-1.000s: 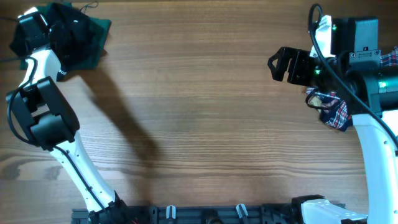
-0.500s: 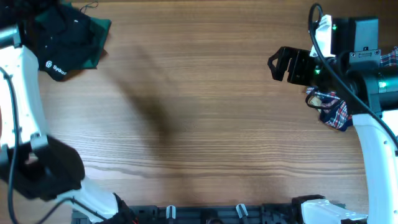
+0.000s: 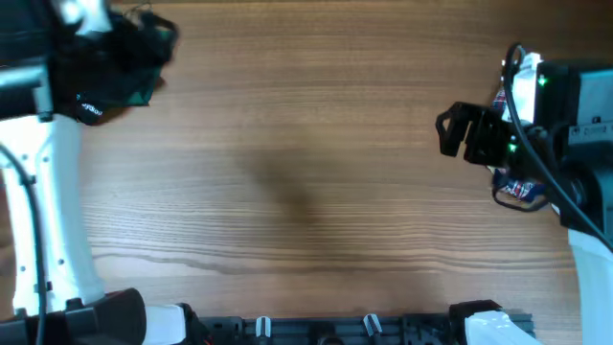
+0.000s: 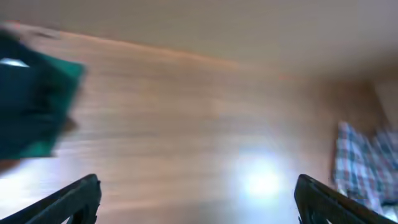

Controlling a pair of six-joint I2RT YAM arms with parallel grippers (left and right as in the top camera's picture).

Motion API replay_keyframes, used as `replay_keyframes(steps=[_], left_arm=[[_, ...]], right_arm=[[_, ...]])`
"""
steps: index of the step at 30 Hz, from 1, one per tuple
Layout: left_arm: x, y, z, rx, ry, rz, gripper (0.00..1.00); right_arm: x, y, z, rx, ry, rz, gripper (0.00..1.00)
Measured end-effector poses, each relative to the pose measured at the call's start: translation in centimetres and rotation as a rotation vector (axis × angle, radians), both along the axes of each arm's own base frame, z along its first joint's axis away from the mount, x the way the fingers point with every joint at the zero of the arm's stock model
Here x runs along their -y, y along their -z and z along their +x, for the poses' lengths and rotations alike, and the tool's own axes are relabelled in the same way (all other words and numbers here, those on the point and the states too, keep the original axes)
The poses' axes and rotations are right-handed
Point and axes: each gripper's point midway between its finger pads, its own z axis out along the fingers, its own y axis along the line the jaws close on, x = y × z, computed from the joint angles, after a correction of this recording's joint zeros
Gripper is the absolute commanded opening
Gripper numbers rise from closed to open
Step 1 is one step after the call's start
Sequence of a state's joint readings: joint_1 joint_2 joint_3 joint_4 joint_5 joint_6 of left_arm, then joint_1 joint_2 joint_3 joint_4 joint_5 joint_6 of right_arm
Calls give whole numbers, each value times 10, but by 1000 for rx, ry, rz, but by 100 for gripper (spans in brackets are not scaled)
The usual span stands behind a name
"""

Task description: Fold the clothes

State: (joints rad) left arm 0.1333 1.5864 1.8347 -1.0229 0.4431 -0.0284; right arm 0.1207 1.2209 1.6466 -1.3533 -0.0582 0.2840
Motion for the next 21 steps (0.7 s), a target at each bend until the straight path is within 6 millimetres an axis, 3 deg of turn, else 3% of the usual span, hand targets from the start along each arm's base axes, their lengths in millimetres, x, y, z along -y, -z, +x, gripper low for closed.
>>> replay_keyframes(steps=[6, 10, 13, 17, 21], left_arm=[[90, 15, -11, -1, 236, 59, 100], [123, 42, -8, 9, 274, 121, 100], [132, 62, -3, 5, 263, 121, 100], [129, 99, -2, -53, 235, 125, 100], [128, 117, -3, -97, 230, 129, 100]], right_arm=[[18, 4, -33, -53, 75, -54, 100], [25, 10, -56, -6, 127, -40, 100], [27, 19, -59, 38, 149, -21, 100], [26, 25, -50, 164, 166, 16, 100], [24, 40, -41, 223, 171, 34, 100]])
